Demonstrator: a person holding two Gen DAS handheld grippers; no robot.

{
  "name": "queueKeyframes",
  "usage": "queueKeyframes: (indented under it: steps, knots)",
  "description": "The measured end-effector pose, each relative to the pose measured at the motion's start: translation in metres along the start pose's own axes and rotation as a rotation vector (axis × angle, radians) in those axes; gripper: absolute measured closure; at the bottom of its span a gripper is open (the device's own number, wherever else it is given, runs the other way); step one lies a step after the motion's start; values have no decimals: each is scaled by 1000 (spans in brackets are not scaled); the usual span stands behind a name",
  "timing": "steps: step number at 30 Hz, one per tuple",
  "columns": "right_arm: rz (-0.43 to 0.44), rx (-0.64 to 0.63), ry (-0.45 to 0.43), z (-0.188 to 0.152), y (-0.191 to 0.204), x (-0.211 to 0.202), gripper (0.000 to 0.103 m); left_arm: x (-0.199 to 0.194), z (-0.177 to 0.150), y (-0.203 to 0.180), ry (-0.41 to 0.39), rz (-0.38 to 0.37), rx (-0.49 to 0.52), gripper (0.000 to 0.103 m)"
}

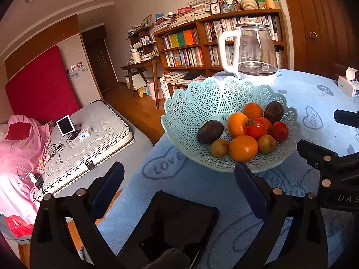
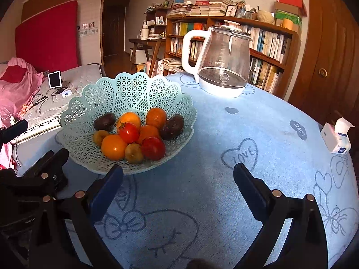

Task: Organize fruits

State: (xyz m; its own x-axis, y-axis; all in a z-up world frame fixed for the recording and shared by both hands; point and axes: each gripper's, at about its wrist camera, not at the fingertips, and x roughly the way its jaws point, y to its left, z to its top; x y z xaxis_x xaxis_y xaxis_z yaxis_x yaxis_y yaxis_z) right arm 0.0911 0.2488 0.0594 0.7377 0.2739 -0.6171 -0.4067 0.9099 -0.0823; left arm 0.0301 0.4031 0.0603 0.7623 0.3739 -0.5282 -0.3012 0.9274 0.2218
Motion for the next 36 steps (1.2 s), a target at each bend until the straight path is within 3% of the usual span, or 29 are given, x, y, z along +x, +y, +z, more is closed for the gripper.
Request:
queueKeyframes:
  steps: [8, 36]
  knots:
    - [-48, -51, -10, -2, 8, -1, 5, 1, 1, 2, 2, 2, -8, 3]
    - [-60, -68, -34, -3, 9, -10, 5, 1, 3, -4, 4, 24, 12, 3]
